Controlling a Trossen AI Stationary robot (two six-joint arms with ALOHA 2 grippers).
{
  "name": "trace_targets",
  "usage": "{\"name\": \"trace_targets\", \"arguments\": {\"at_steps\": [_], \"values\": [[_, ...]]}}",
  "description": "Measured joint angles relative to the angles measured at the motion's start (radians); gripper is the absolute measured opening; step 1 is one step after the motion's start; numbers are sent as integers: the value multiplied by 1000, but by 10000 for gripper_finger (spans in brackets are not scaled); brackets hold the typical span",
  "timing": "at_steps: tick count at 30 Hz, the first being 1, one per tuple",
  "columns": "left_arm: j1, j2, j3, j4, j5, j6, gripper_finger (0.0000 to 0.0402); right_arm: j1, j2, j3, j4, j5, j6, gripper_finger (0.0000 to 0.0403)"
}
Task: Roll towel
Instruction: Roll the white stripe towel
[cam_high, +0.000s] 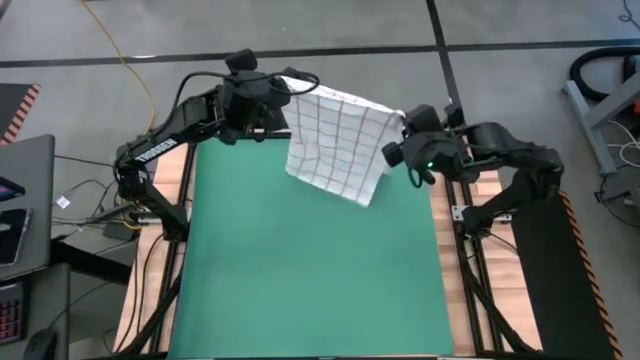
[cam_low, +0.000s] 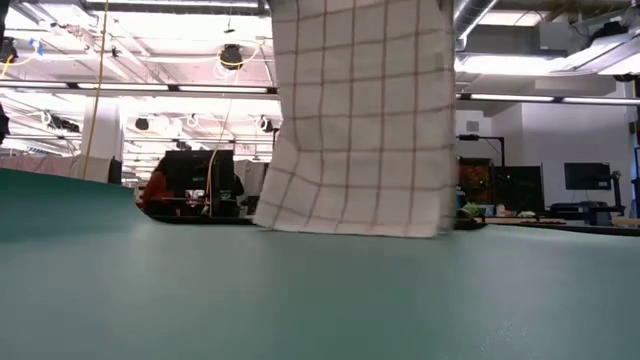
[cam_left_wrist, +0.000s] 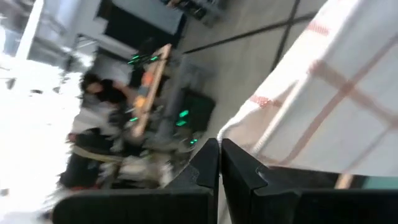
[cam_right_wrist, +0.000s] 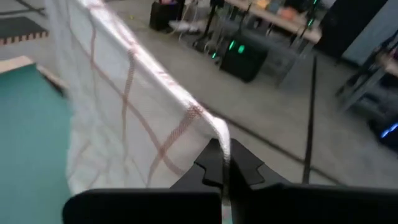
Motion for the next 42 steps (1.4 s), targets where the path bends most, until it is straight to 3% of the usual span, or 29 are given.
{"name": "trace_targets", "arguments": {"at_steps": [3, 5, 6, 9, 14, 16, 23, 30, 38, 42], "values": [[-19, 1, 0, 3, -104, 41, 0, -12, 1, 36, 28, 25, -92, 17], [-51, -2, 0, -2, -143, 2, 0, -29, 0, 46, 53, -52, -171, 17], [-68, -9, 0, -9, -126, -17, 0, -36, 1, 46, 58, -85, -206, 17], [-101, -34, 0, 2, -23, -7, 0, -41, 9, 45, 62, -54, -228, 16], [-105, -42, 2, 68, 73, -104, 0, -94, 10, 45, 185, -267, -374, 16], [-90, -42, 2, 69, 101, -154, 0, -107, 11, 45, 224, -303, -418, 16], [-20, -53, 1, 45, -6, -250, 0, -121, 7, 45, 237, -310, -451, 16], [5, -81, 1, -93, 255, -365, 0, -120, 10, 45, 205, -330, -451, 16], [72, -79, 1, -190, 131, -452, 0, -124, 7, 45, 137, -295, -444, 16], [121, -79, 1, -185, 188, -537, 0, -165, 7, 45, 160, -230, -485, 16]]}}
